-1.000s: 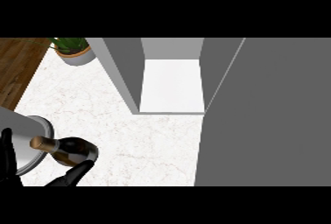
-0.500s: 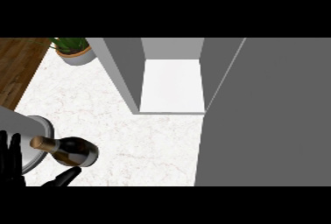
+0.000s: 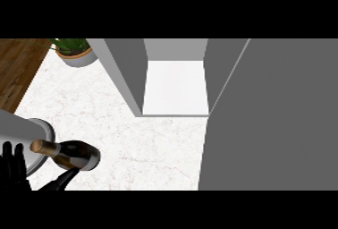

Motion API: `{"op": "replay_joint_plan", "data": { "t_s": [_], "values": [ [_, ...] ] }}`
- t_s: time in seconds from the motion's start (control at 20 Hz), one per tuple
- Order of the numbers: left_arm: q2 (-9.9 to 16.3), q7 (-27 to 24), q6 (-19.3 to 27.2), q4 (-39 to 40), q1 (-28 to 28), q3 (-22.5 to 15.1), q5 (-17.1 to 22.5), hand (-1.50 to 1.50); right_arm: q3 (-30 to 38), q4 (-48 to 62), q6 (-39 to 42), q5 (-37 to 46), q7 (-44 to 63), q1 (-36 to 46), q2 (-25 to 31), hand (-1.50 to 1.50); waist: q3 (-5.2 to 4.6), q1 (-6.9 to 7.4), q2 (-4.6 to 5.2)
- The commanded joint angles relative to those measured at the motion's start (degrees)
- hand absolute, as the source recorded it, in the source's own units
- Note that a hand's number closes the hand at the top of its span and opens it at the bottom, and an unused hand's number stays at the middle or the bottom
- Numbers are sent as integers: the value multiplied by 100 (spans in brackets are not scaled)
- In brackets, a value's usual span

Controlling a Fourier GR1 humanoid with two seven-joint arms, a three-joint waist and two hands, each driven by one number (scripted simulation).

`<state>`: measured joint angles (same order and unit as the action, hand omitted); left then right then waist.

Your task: Pick up the wine, place it into the cabinet and close the cabinet

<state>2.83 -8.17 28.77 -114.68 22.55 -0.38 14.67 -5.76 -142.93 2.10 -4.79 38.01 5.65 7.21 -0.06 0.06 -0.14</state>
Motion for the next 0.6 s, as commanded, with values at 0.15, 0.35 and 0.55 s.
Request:
{"op": "replay_joint_plan", "data": {
  "t_s": [0.15,0.35,0.55],
  "values": [
    [-187,-794,-679,898,89,317,420,-150,-107,-917,-31,-307,215,-495,-119,-150,4,-23,-1],
    [-273,-885,-511,1243,-289,341,243,-150,28,-1030,48,-453,311,-376,-47,-150,5,-48,2],
    [-64,-909,-1024,1412,-173,564,526,-150,-141,-605,24,-225,11,-295,-227,-150,5,-11,6]
  ]
}}
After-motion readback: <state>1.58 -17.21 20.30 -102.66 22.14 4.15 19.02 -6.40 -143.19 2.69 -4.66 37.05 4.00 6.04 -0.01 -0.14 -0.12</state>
